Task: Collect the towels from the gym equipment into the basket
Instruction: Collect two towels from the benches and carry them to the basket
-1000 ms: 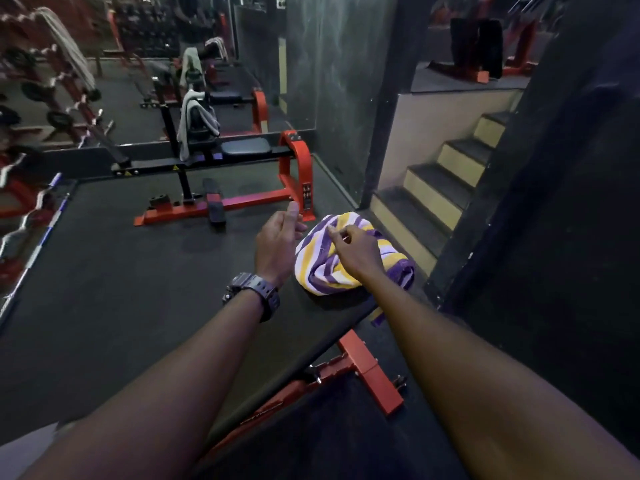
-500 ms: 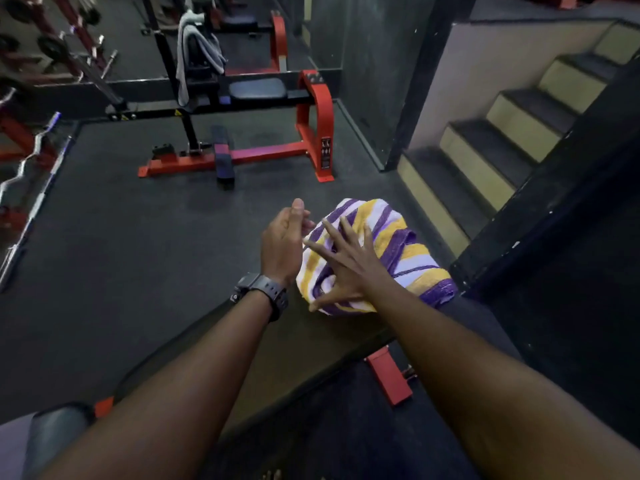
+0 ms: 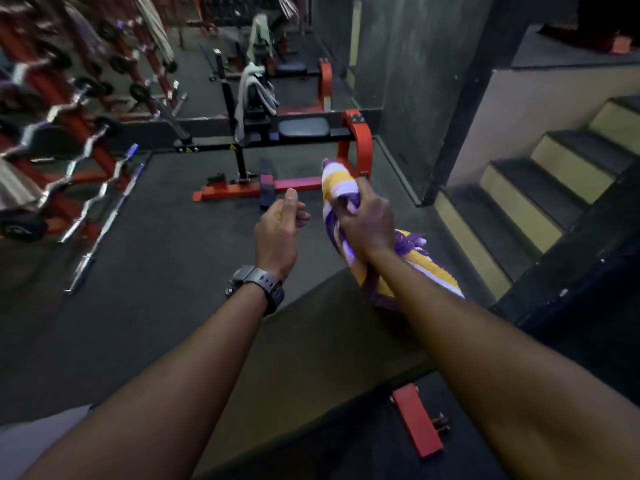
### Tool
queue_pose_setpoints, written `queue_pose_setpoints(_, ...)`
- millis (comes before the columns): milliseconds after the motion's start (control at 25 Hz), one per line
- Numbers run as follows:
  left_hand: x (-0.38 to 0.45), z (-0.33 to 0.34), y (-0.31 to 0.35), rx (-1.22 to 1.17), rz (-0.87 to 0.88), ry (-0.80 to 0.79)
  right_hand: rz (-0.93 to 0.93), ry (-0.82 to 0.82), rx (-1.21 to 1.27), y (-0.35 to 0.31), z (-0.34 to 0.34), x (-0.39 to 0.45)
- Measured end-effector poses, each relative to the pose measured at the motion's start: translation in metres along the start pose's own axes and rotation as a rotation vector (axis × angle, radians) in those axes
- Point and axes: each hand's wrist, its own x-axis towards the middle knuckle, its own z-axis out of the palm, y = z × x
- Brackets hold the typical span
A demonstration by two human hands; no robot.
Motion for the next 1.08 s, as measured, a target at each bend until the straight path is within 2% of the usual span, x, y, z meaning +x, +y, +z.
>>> queue_pose_setpoints(160,0.01,-0.071,0.065,-0.007,0.085,0.163,-0.09,0.111,0.391,-0.112,-0.017,0.026)
queue_pose_setpoints(360,-0.023,-0.213,0.106,0.044,0.135,0.444,-0.205,0.011,0.705,-0.237,0.023,-0.009)
queue_pose_setpoints(520,-0.082,-0.323,0.093,0.125,0.11,0.649,-0.284,-0.161,0.642,-0.287,0.078,-0.064)
queue_pose_setpoints(680,-0.138,-0.42,0.047,0.21,0.024,0.797,-0.365,-0.357,0.479,-0.308,0.149,-0.125)
queue_pose_setpoints(880,-0.183,-0.494,-0.025,0.2,-0.118,0.904,-0.429,-0.512,0.341,-0.321,0.241,-0.204)
queue_pose_setpoints(1080,-0.206,-0.535,-0.087,0.154,-0.259,0.996,-0.487,-0.682,0.256,-0.329,0.325,-0.254)
